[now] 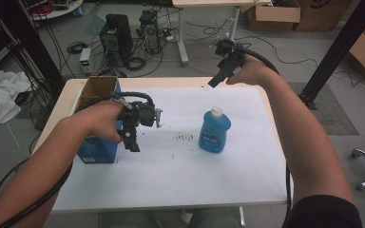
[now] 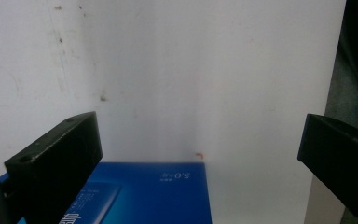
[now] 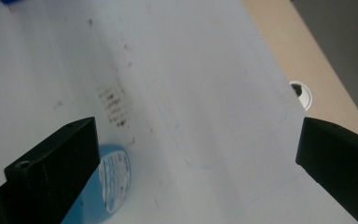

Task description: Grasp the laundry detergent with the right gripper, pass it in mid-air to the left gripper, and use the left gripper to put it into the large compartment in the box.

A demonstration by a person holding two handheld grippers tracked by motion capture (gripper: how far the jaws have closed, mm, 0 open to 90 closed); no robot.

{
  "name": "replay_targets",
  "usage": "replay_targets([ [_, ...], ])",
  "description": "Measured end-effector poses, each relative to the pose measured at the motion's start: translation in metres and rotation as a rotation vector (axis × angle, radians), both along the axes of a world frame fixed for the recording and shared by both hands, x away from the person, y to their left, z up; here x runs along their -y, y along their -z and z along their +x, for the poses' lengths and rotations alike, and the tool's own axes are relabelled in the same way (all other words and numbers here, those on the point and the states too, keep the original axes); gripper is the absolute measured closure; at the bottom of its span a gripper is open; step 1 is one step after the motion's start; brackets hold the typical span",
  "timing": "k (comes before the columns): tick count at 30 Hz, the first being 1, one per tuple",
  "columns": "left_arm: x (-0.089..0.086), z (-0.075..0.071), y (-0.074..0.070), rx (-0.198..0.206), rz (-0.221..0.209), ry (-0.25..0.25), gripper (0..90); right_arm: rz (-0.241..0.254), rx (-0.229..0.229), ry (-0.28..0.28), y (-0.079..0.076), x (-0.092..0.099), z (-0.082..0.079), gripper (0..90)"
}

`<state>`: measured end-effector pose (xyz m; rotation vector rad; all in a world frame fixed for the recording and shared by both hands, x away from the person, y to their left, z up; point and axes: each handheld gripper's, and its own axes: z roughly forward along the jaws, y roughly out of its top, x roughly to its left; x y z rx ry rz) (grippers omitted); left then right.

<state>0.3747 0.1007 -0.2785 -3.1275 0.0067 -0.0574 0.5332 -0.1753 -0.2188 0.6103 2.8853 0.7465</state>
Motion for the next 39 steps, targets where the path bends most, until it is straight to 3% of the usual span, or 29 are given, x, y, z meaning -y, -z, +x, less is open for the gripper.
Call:
replay_targets([
  [2, -0.001, -0.001, 0.001, 0.000, -0.001, -0.004, 0.1, 0.065, 0.035, 0.031, -0.004, 0.007, -0.001, 0.0],
  [3, -0.002, -0.001, 0.001, -0.003, 0.001, -0.005, 0.1, 0.065, 0.035, 0.031, -0.004, 0.007, -0.001, 0.0],
  [4, -0.002, -0.002, 0.001, -0.003, 0.000, -0.007, 0.1, 0.144, 0.069, 0.085, -0.009, 0.017, -0.002, 0.0],
  [5, -0.003, -0.002, 0.001, -0.002, 0.002, -0.007, 0.1, 0.144, 0.069, 0.085, -0.009, 0.017, -0.002, 0.0],
  [6, -0.005, -0.002, 0.000, 0.003, -0.003, -0.013, 0.1, 0.193, 0.112, 0.138, -0.012, 0.027, -0.005, 0.0],
  [11, -0.008, -0.002, -0.004, 0.014, -0.009, -0.020, 0.1, 0.239, 0.119, 0.204, -0.013, 0.049, -0.012, 0.0],
  [12, -0.008, -0.003, -0.004, 0.018, -0.009, -0.020, 0.1, 0.242, 0.124, 0.247, -0.011, 0.062, -0.020, 0.0],
  [14, -0.007, -0.004, -0.005, 0.019, -0.011, -0.010, 0.1, 0.253, 0.119, 0.253, -0.011, 0.067, -0.023, 0.0],
  [18, -0.005, -0.006, -0.003, 0.018, -0.012, 0.008, 0.1, 0.274, 0.134, 0.303, -0.004, 0.097, -0.052, 0.0],
  [19, -0.004, -0.006, -0.003, 0.018, -0.013, 0.010, 0.1, 0.274, 0.134, 0.303, -0.004, 0.097, -0.052, 0.0],
  [20, -0.003, -0.006, -0.002, 0.019, -0.009, 0.019, 0.1, 0.271, 0.142, 0.316, -0.001, 0.109, -0.066, 0.0],
  [21, -0.003, -0.007, -0.002, 0.019, -0.012, 0.019, 0.1, 0.271, 0.142, 0.316, -0.001, 0.109, -0.066, 0.0],
  [22, -0.002, -0.007, -0.002, 0.020, -0.008, 0.023, 0.1, 0.276, 0.144, 0.317, 0.001, 0.117, -0.077, 0.0],
  [23, -0.002, -0.007, -0.003, 0.022, -0.012, 0.025, 0.1, 0.276, 0.144, 0.317, 0.001, 0.117, -0.077, 0.0],
  [24, -0.001, -0.007, -0.003, 0.026, -0.013, 0.033, 0.1, 0.290, 0.152, 0.321, 0.004, 0.126, -0.090, 0.0],
  [27, 0.000, -0.007, -0.004, 0.036, -0.022, 0.042, 0.1, 0.305, 0.163, 0.322, 0.008, 0.134, -0.102, 0.0],
  [28, 0.000, -0.007, -0.005, 0.037, -0.024, 0.042, 0.1, 0.324, 0.168, 0.321, 0.015, 0.142, -0.113, 0.0],
  [32, -0.001, -0.006, -0.005, 0.037, -0.019, 0.041, 0.1, 0.353, 0.153, 0.279, 0.030, 0.152, -0.131, 0.0],
  [34, -0.001, -0.006, -0.005, 0.040, -0.017, 0.039, 0.0, 0.356, 0.155, 0.277, 0.035, 0.153, -0.135, 0.0],
  [38, -0.002, -0.007, -0.005, 0.043, -0.019, 0.036, 0.1, 0.401, 0.132, 0.257, 0.063, 0.158, -0.147, 0.0],
  [39, -0.002, -0.007, -0.005, 0.043, -0.015, 0.036, 0.1, 0.401, 0.132, 0.257, 0.063, 0.158, -0.147, 0.0],
])
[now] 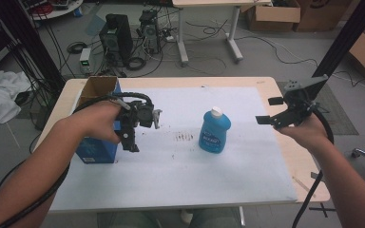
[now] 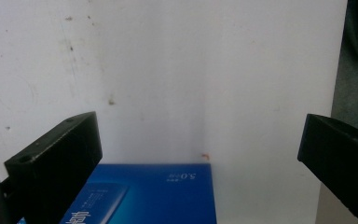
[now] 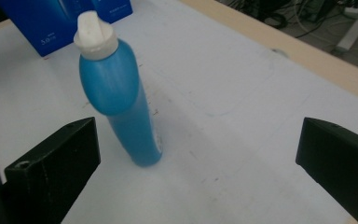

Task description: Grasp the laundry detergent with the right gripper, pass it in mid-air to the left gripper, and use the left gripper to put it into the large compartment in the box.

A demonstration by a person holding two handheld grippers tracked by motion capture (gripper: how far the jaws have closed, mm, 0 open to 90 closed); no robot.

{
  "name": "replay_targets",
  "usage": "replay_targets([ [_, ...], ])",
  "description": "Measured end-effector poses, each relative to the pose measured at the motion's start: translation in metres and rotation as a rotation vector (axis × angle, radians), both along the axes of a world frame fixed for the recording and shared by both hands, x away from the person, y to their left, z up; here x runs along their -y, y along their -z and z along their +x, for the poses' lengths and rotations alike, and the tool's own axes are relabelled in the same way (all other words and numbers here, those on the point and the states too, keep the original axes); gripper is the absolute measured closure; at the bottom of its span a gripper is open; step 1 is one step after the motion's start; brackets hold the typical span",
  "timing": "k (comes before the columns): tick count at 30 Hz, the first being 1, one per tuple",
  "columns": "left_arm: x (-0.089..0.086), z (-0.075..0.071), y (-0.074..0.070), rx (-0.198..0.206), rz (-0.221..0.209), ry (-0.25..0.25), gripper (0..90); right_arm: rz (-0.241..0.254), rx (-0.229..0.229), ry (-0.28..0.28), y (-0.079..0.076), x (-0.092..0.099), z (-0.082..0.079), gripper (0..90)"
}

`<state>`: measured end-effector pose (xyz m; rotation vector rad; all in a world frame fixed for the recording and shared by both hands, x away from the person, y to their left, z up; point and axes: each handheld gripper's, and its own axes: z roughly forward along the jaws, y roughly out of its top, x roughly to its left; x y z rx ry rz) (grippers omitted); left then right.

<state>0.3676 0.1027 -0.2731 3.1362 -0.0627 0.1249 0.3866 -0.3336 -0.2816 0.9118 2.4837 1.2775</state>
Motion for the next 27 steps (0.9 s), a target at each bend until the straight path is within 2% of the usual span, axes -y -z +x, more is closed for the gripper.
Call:
replay_targets([
  [1, 0.000, 0.000, -0.001, 0.002, 0.007, 0.001, 0.1, 0.007, 0.005, -0.002, 0.009, 0.000, -0.003, 0.0],
  [2, -0.001, 0.000, -0.001, 0.001, 0.001, -0.004, 0.1, 0.007, 0.005, -0.002, 0.009, 0.000, -0.003, 0.0],
  [3, -0.002, -0.001, -0.001, -0.001, -0.002, -0.006, 0.1, 0.021, 0.023, -0.018, 0.020, -0.002, -0.006, 0.0],
  [4, -0.003, -0.001, -0.002, -0.004, -0.007, -0.006, 0.1, 0.021, 0.023, -0.018, 0.020, -0.002, -0.006, 0.0],
  [5, -0.004, -0.002, -0.002, -0.007, -0.014, -0.005, 0.1, 0.039, 0.026, -0.043, 0.028, -0.004, -0.009, 0.0],
  [6, -0.005, -0.002, -0.003, -0.009, -0.016, -0.006, 0.1, 0.039, 0.026, -0.043, 0.028, -0.004, -0.009, 0.0],
  [8, -0.007, -0.003, -0.004, -0.007, -0.014, -0.012, 0.1, 0.049, 0.033, -0.067, 0.037, -0.009, -0.011, 0.0],
  [12, -0.010, -0.003, -0.007, 0.000, -0.010, -0.018, 0.0, 0.046, 0.038, -0.105, 0.052, -0.019, -0.013, 0.0],
  [18, -0.012, -0.002, -0.005, -0.001, -0.013, -0.024, 0.0, 0.048, 0.034, -0.145, 0.066, -0.033, -0.013, 0.0],
  [22, -0.012, -0.003, -0.004, -0.004, 0.005, -0.024, 0.1, 0.051, 0.029, -0.167, 0.073, -0.043, -0.012, 0.0],
  [27, -0.012, -0.005, -0.008, 0.003, -0.004, -0.024, 0.0, 0.048, 0.026, -0.187, 0.083, -0.054, -0.011, 0.0],
])
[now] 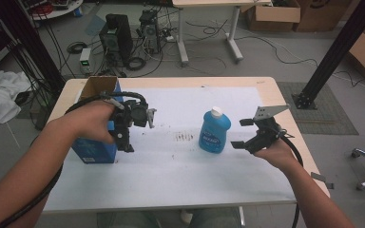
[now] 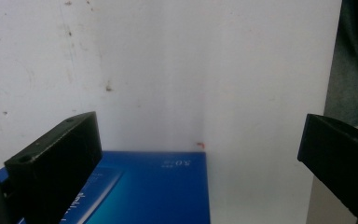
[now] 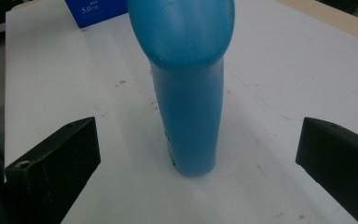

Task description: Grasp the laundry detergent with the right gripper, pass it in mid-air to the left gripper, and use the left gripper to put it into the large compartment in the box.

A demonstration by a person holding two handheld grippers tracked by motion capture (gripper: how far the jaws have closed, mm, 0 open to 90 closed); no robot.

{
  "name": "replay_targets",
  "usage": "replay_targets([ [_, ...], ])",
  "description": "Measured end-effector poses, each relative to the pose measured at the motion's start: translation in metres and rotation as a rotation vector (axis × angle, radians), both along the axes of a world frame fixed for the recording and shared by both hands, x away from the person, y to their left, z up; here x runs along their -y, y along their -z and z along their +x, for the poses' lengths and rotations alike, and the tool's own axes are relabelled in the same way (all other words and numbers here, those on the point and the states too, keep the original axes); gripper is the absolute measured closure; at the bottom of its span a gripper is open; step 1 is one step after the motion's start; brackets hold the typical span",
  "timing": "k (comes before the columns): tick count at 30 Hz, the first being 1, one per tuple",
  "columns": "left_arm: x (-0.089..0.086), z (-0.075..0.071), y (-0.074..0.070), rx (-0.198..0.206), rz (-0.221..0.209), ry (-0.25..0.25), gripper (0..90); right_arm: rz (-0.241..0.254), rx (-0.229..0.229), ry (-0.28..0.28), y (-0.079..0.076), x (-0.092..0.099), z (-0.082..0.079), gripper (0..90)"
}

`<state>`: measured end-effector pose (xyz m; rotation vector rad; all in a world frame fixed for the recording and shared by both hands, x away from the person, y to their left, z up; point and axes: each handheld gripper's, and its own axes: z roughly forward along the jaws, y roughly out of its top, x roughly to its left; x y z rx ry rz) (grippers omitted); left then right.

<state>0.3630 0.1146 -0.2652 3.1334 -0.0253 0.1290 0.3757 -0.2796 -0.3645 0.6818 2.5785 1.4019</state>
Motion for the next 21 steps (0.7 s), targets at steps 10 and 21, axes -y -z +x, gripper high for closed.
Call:
replay_targets([
  [10, -0.001, -0.001, -0.001, 0.005, -0.004, -0.001, 0.0, 0.037, -0.008, -0.006, 0.024, -0.016, 0.006, 0.0],
  [21, -0.004, -0.005, -0.002, 0.007, -0.009, -0.015, 0.0, 0.128, -0.059, 0.001, 0.051, -0.025, 0.016, 0.0],
])
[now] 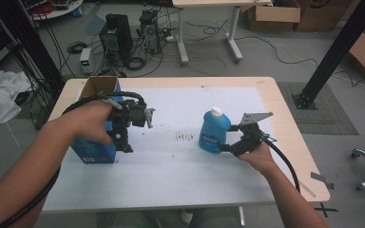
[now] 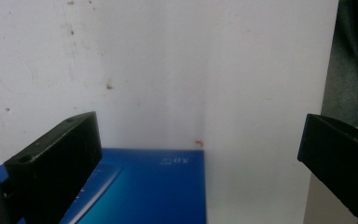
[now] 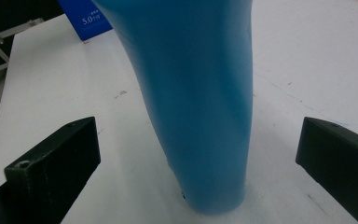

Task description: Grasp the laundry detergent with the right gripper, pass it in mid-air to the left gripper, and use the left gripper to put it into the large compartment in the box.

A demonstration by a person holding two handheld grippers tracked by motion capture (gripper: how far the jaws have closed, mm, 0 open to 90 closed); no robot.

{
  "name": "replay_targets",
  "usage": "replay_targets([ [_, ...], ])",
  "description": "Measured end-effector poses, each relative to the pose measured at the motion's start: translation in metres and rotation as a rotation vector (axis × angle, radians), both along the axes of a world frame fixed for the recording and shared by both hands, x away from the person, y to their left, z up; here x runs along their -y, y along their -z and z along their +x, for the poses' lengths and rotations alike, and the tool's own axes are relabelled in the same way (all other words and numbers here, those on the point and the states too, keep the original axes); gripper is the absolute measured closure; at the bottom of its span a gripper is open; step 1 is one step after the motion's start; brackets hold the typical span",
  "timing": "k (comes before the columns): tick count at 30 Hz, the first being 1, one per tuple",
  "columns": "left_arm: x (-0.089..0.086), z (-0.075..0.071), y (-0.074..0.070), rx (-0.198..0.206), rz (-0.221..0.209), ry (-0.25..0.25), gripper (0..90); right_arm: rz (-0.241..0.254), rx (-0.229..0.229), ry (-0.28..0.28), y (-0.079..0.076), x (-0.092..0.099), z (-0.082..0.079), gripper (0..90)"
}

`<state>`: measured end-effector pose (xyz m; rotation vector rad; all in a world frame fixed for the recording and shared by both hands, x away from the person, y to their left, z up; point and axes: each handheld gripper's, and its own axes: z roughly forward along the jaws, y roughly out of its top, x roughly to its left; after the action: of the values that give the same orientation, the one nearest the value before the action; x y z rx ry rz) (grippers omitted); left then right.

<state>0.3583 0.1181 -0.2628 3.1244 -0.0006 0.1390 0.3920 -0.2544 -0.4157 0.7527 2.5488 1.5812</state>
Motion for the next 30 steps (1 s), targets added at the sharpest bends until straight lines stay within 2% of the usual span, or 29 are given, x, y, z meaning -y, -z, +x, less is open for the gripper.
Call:
replay_targets([
  [13, -0.001, -0.001, 0.000, 0.003, 0.001, 0.001, 0.1, 0.028, 0.020, 0.030, 0.015, -0.012, 0.005, 0.0],
  [21, 0.000, -0.002, -0.001, 0.008, -0.006, 0.001, 0.0, 0.034, 0.050, 0.056, 0.018, -0.015, 0.008, 0.0],
  [30, -0.001, -0.001, 0.000, 0.008, -0.009, 0.000, 0.1, 0.038, 0.069, 0.054, 0.022, -0.021, 0.008, 1.1],
])
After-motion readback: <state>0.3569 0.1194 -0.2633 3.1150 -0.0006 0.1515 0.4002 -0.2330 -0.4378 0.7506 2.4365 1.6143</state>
